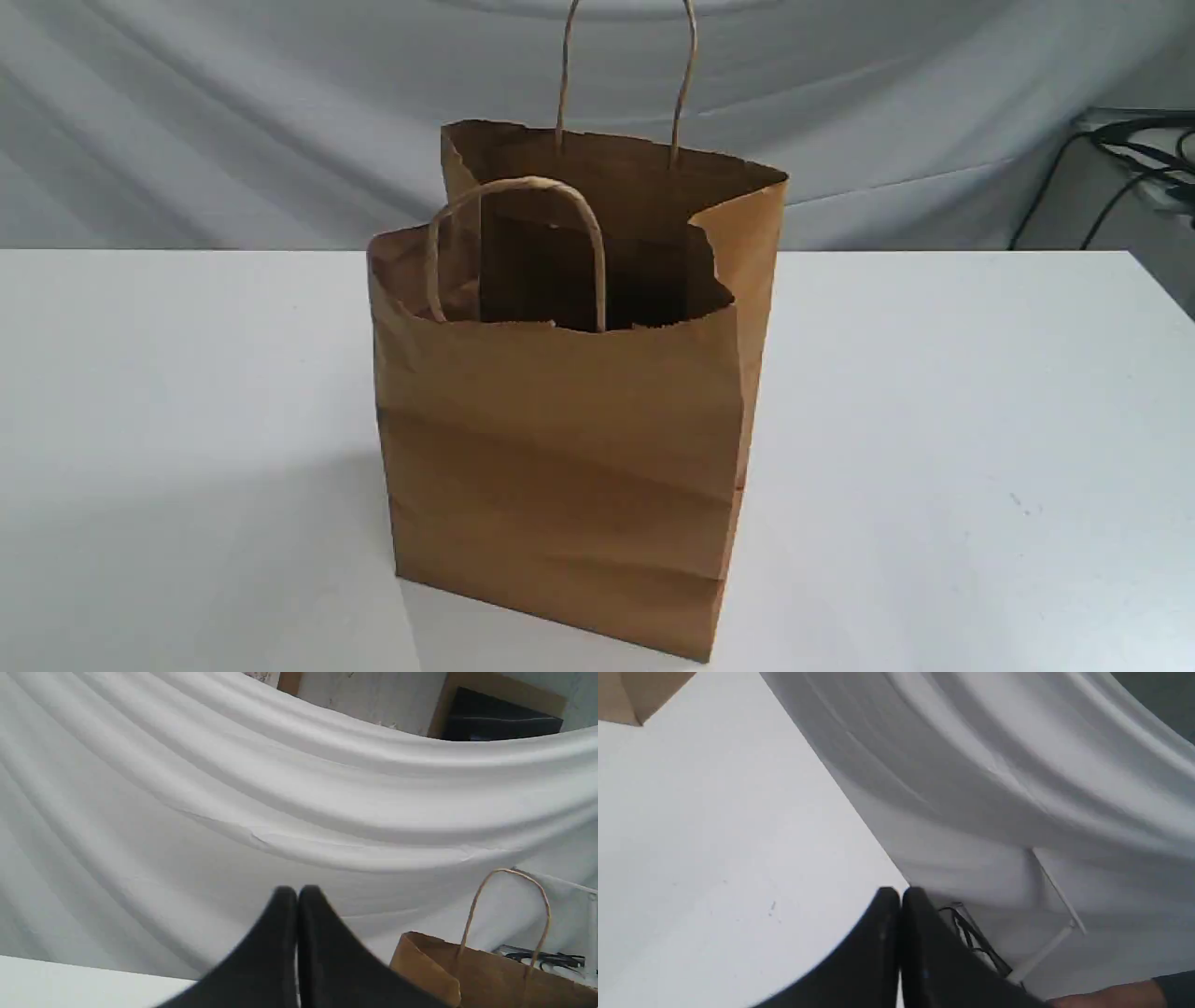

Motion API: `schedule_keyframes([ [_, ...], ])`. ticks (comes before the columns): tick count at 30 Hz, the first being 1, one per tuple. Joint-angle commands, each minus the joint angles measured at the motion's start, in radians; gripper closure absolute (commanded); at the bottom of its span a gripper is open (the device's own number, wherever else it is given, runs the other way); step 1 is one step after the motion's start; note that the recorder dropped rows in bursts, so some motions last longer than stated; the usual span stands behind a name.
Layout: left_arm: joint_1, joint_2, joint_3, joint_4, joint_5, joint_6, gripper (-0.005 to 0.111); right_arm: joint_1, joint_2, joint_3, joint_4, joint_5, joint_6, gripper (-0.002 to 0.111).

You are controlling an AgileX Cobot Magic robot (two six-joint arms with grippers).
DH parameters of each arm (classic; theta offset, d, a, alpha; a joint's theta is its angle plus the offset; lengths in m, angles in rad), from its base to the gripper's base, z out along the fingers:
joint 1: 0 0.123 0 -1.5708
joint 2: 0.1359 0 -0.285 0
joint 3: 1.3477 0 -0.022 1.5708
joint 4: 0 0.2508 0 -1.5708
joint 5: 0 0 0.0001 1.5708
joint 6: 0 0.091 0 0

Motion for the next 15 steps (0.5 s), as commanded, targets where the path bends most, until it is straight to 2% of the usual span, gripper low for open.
schedule_keyframes([
  [1, 0.002, -0.003, 0.006, 0.001, 0.006, -0.005, 0.107, -0.002, -0.006, 0.003, 0.048, -0.043, 0.059, 0.108],
  [3, 0.002, -0.003, 0.006, 0.001, 0.006, -0.005, 0.107, -0.002, -0.006, 0.003, 0.041, -0.055, 0.253, 0.108],
  [5, 0.002, -0.003, 0.006, 0.001, 0.006, -0.005, 0.107, -0.002, -0.006, 0.003, -0.012, -0.062, 0.589, 0.108],
  [9, 0.002, -0.003, 0.006, 0.001, 0.006, -0.005, 0.107, -0.002, -0.006, 0.003, -0.259, -0.062, 1.253, 0.108],
  [11, 0.002, -0.003, 0.006, 0.001, 0.006, -0.005, 0.107, -0.002, -0.006, 0.003, -0.312, -0.062, 1.359, 0.108],
  [15, 0.002, -0.003, 0.006, 0.001, 0.006, -0.005, 0.107, -0.002, -0.006, 0.003, -0.312, -0.068, 1.328, 0.108],
])
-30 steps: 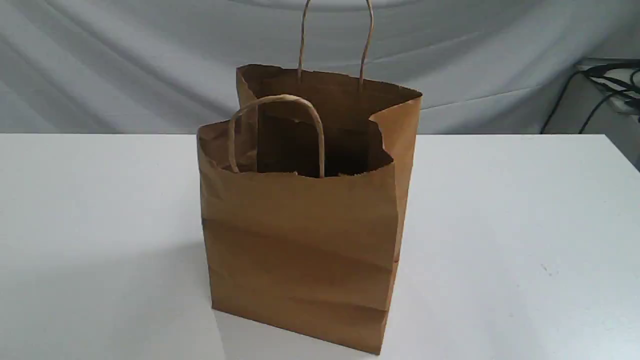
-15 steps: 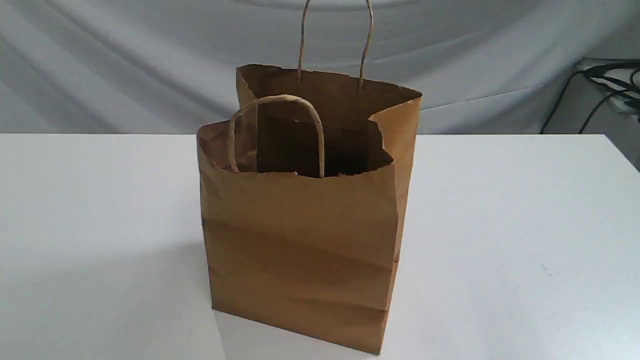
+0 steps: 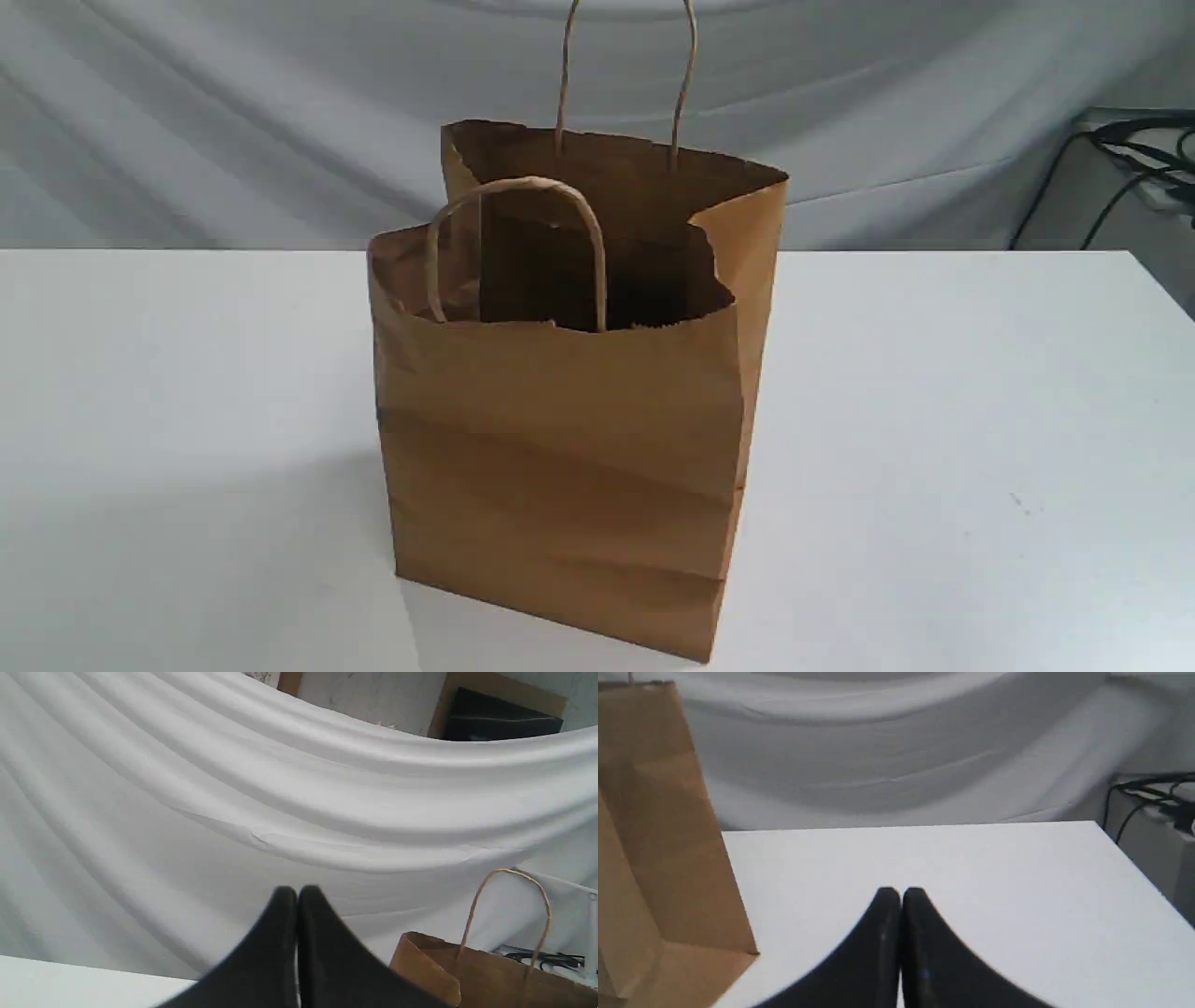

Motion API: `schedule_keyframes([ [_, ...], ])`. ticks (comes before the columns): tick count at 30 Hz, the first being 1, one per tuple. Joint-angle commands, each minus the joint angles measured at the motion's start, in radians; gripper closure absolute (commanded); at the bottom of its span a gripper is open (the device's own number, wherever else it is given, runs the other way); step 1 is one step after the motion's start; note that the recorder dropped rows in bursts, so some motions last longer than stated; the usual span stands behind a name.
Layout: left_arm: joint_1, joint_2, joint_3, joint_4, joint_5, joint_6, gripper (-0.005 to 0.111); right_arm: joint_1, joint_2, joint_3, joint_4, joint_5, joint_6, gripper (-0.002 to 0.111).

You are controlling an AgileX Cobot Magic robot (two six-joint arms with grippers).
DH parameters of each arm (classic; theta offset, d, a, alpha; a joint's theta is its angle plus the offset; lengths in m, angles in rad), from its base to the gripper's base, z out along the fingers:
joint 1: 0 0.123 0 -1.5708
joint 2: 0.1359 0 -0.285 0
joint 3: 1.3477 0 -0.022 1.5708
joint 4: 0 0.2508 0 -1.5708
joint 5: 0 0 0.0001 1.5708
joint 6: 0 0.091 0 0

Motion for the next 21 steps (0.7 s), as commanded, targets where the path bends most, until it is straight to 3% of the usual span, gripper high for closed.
schedule_keyframes([
  [1, 0.002, -0.003, 0.006, 0.001, 0.006, -0.005, 0.107, -0.002, -0.006, 0.003, -0.031, -0.023, 0.024, 0.108],
  [5, 0.002, -0.003, 0.006, 0.001, 0.006, -0.005, 0.107, -0.002, -0.006, 0.003, -0.005, -0.030, -0.025, 0.108],
  [9, 0.002, -0.003, 0.006, 0.001, 0.006, -0.005, 0.107, -0.002, -0.006, 0.003, 0.097, -0.035, -0.199, 0.108],
  [21, 0.002, -0.003, 0.006, 0.001, 0.006, -0.005, 0.107, -0.002, -0.006, 0.003, 0.106, -0.035, -0.193, 0.108],
])
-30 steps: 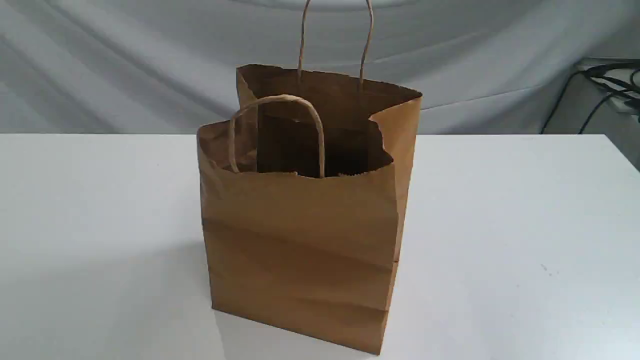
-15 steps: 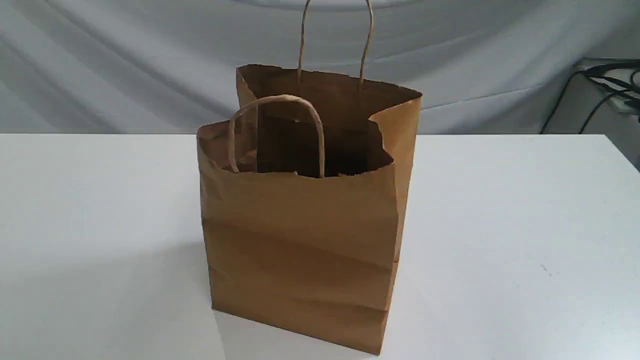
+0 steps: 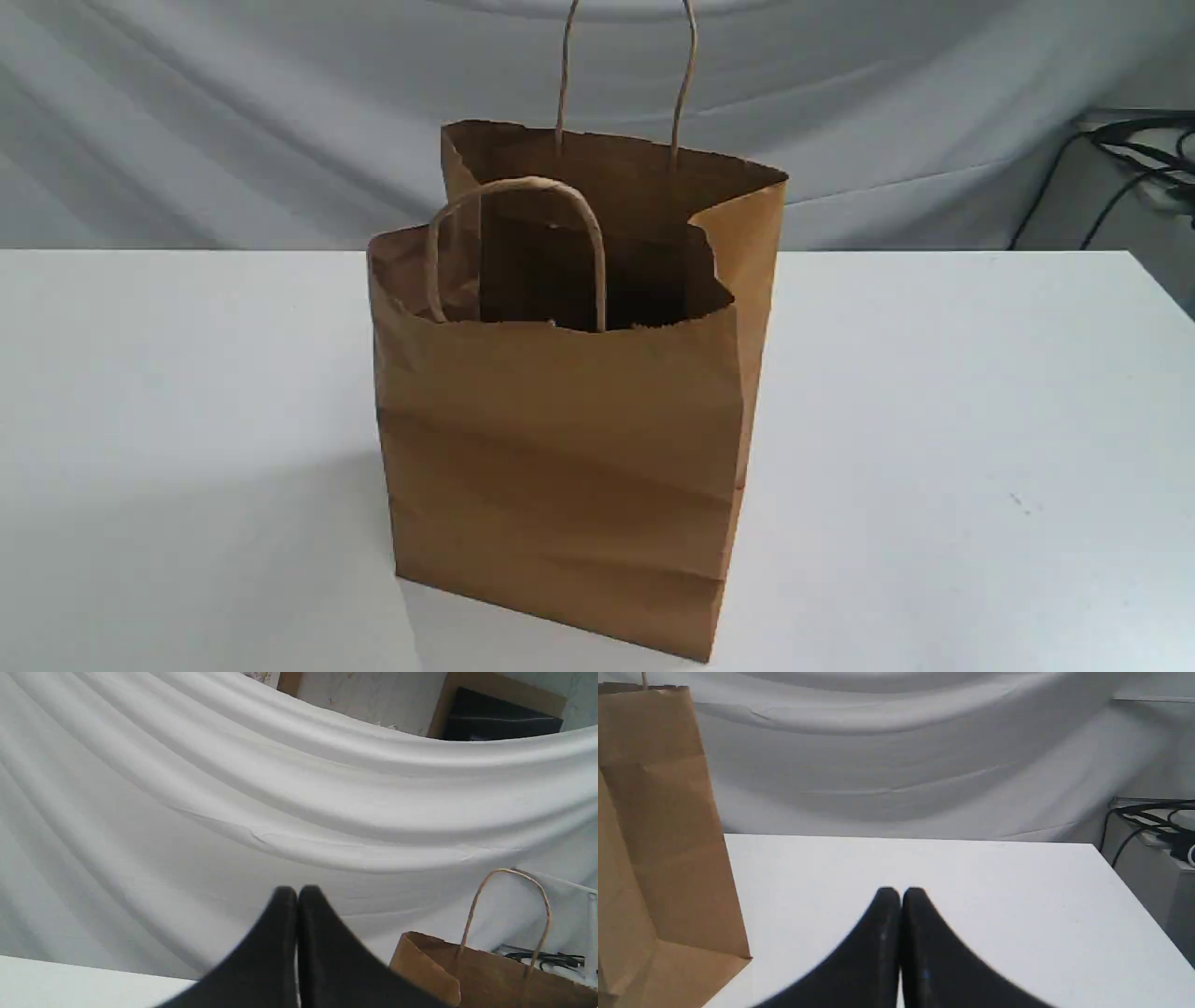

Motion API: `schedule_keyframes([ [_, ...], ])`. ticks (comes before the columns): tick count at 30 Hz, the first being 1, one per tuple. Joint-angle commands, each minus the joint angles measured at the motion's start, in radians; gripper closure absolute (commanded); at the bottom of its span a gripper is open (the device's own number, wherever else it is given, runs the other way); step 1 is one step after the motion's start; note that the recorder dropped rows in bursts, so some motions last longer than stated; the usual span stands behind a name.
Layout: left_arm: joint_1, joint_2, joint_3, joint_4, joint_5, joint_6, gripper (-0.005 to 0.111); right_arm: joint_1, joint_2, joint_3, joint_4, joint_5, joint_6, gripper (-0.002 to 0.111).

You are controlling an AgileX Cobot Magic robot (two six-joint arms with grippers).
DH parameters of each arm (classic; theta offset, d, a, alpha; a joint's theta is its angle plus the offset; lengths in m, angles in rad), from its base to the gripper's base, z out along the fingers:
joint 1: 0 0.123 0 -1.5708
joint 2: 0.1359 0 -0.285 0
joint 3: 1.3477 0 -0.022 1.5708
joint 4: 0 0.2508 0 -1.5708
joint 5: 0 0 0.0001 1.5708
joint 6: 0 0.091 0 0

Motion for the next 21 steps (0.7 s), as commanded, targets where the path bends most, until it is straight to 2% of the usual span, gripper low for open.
schedule_keyframes([
  [1, 0.002, -0.003, 0.006, 0.001, 0.006, -0.005, 0.107, -0.002, -0.006, 0.003, 0.006, -0.010, -0.010, 0.108],
  [16, 0.004, -0.014, 0.006, -0.002, 0.022, -0.017, 0.107, -0.002, -0.006, 0.003, 0.006, -0.010, -0.012, 0.108],
  [19, 0.074, -0.016, 0.006, 0.005, 0.058, -0.006, 0.107, -0.002, -0.006, 0.003, 0.006, -0.010, -0.012, 0.108],
  [21, 0.162, -0.016, 0.025, 0.005, 0.149, -0.006, 0.107, -0.002, -0.006, 0.003, 0.006, -0.010, -0.007, 0.108],
])
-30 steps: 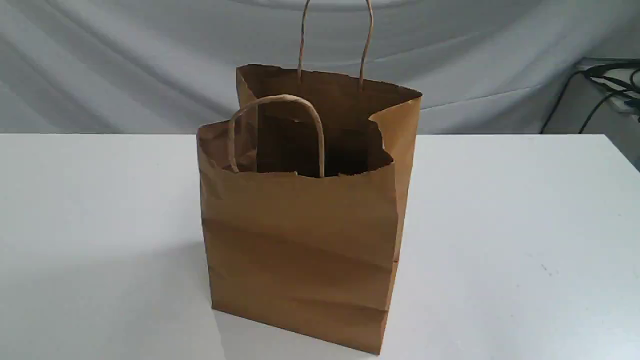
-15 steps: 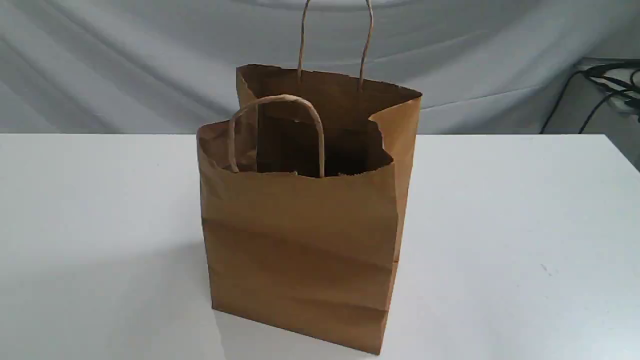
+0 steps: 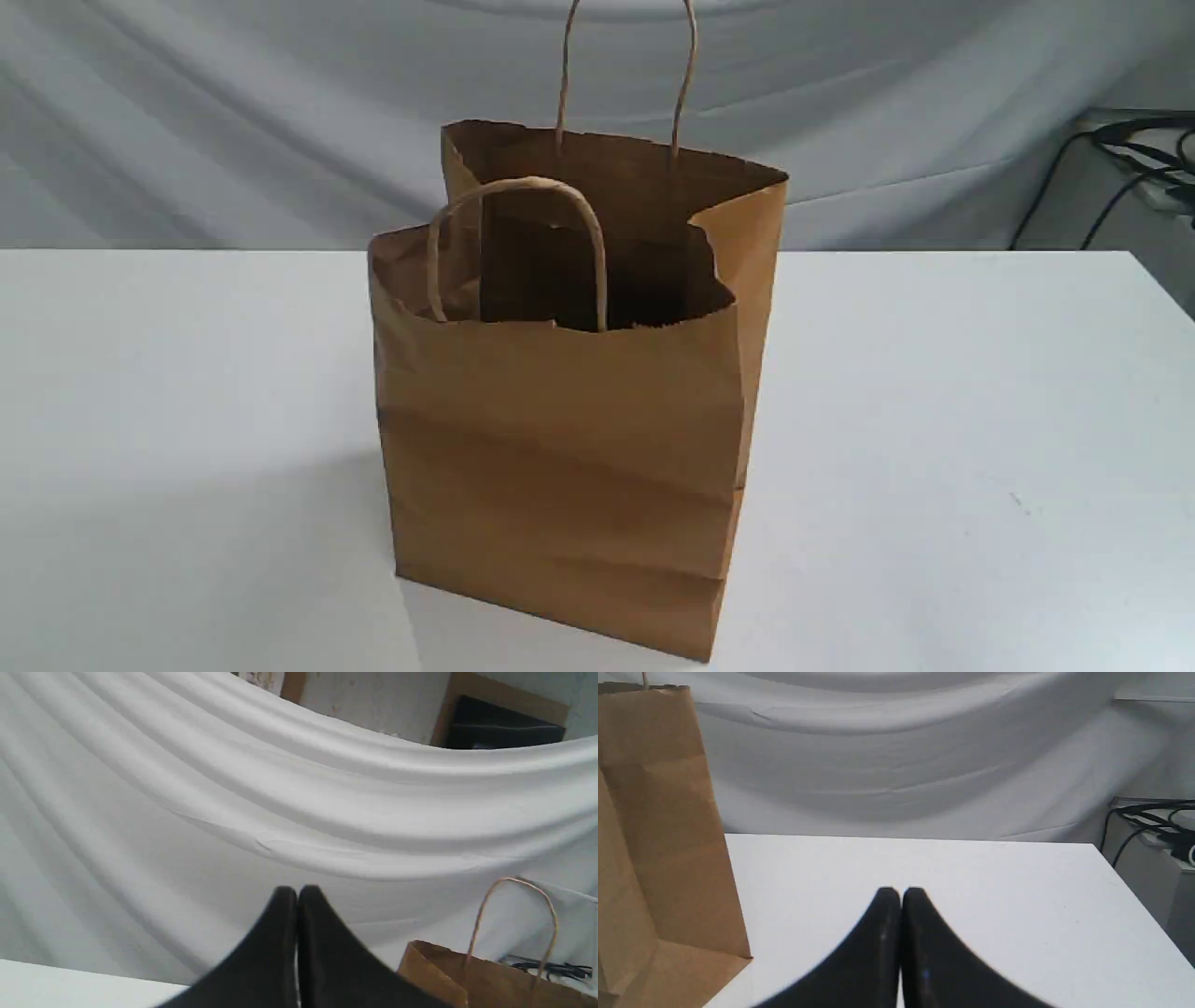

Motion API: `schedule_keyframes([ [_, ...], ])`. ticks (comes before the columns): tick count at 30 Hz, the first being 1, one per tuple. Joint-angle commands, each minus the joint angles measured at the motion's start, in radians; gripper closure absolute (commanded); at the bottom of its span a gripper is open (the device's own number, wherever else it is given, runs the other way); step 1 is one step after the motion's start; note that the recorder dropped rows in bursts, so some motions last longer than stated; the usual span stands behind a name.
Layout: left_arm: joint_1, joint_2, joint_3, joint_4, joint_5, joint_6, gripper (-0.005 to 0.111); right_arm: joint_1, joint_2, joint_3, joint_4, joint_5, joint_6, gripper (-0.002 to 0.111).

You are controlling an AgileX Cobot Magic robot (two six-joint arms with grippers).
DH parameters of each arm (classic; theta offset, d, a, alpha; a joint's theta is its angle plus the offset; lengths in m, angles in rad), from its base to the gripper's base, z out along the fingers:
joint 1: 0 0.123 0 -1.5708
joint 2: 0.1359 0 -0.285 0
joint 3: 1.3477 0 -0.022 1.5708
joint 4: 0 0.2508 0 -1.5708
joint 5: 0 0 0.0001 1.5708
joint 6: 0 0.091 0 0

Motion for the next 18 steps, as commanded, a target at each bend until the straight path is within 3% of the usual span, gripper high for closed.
schedule_keyframes([
  [1, 0.136, -0.005, 0.038, 0.007, 0.145, -0.008, 0.107, -0.002, -0.006, 0.003, 0.006, -0.010, -0.003, 0.108],
  [4, 0.278, -0.015, 0.103, 0.002, 0.258, -0.059, 0.107, -0.002, -0.006, 0.003, 0.006, -0.010, -0.003, 0.108],
  [8, 0.429, -0.103, 0.195, -0.001, 0.264, -0.215, 0.107, -0.002, -0.006, 0.003, 0.012, -0.010, -0.003, 0.108],
  [13, 0.522, -0.261, 0.245, 0.042, 0.264, -0.211, 0.107, -0.002, -0.006, 0.003, 0.012, -0.010, -0.003, 0.108],
  [18, 0.534, -0.325, 0.245, 0.222, 0.264, -0.209, 0.107, -0.002, -0.006, 0.003, 0.013, -0.010, -0.006, 0.108],
])
